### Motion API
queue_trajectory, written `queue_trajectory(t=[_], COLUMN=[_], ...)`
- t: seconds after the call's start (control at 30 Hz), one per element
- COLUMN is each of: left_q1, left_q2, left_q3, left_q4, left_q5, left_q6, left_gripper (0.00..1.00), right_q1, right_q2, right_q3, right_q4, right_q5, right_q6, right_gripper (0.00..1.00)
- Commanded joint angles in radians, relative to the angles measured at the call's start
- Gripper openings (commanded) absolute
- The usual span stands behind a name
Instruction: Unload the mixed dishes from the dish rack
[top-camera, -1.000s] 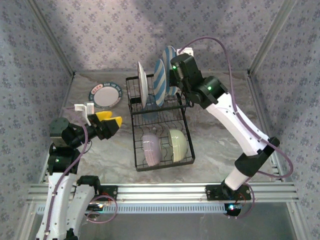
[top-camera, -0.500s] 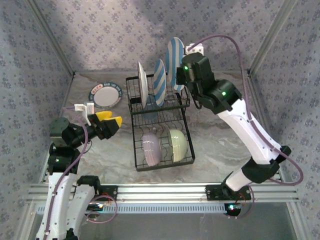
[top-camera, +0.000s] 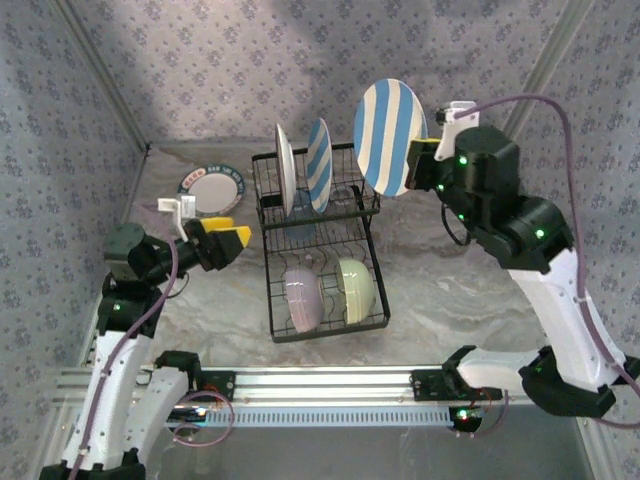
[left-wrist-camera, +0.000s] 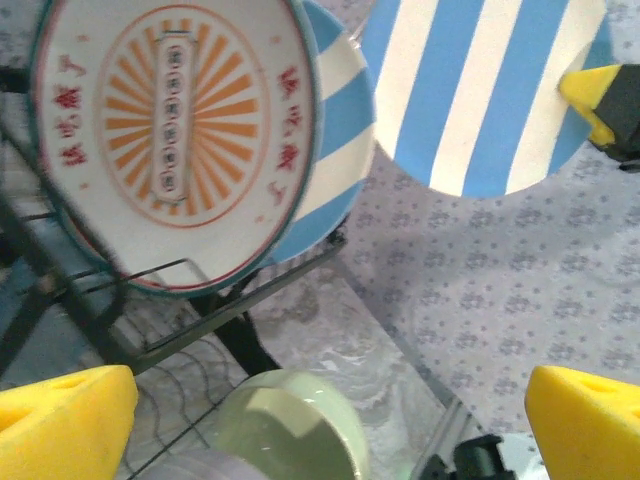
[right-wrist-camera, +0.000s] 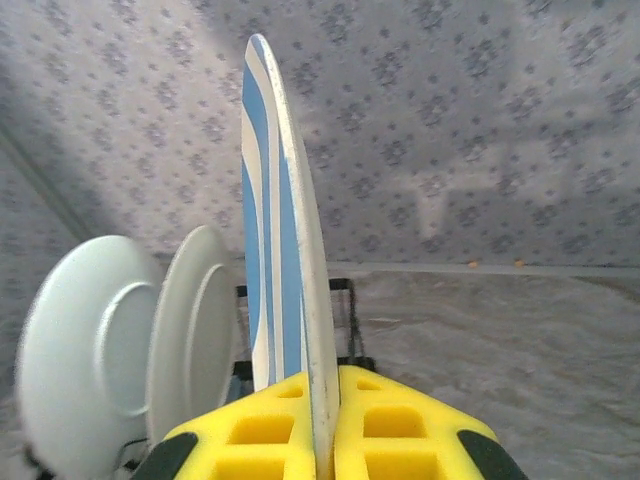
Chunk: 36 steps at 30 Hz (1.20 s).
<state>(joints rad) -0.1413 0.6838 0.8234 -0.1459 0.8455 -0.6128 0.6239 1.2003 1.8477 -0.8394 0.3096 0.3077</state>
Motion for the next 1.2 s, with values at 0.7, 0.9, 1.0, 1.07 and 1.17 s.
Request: queue_trajectory(t=[0.7, 0.9, 1.0, 1.07, 1.17], left_q1=[-0.262, -0.276, -0.284, -0.287, -0.29], left_q2=[0.623, 0.696, 0.718, 0.728, 0.74], left_q3=[0.803, 0.882, 0.903, 0.913, 0.916], left_q4=[-0.042, -0.074, -0.077, -0.079, -0.067], left_q5=[0.064, 0.023, 0.014, 0.011, 0.01], left_q6=[-0.109, -0.146, -0.15, -0.151, -0.168], left_gripper=[0.91, 0.77, 0.72, 0.65, 0.55], right_q1=[-0.457, -0.456, -0.457, -0.454, -0.454], right_q2=[-0.05, -0.056, -0.057, -0.056, -0.056], right_q3=[-0.118, -0.162, -0.172, -0.178, -0.184], right_q4=[0.408, 0.465, 0.477, 0.481, 0.488], right_q5=[-1.117, -1.132, -1.133, -1.136, -1.135], right_q6=[0.526, 0.563, 0.567, 0.568, 0.571], right_gripper=[0.0, 0.0, 0.0, 0.0, 0.0])
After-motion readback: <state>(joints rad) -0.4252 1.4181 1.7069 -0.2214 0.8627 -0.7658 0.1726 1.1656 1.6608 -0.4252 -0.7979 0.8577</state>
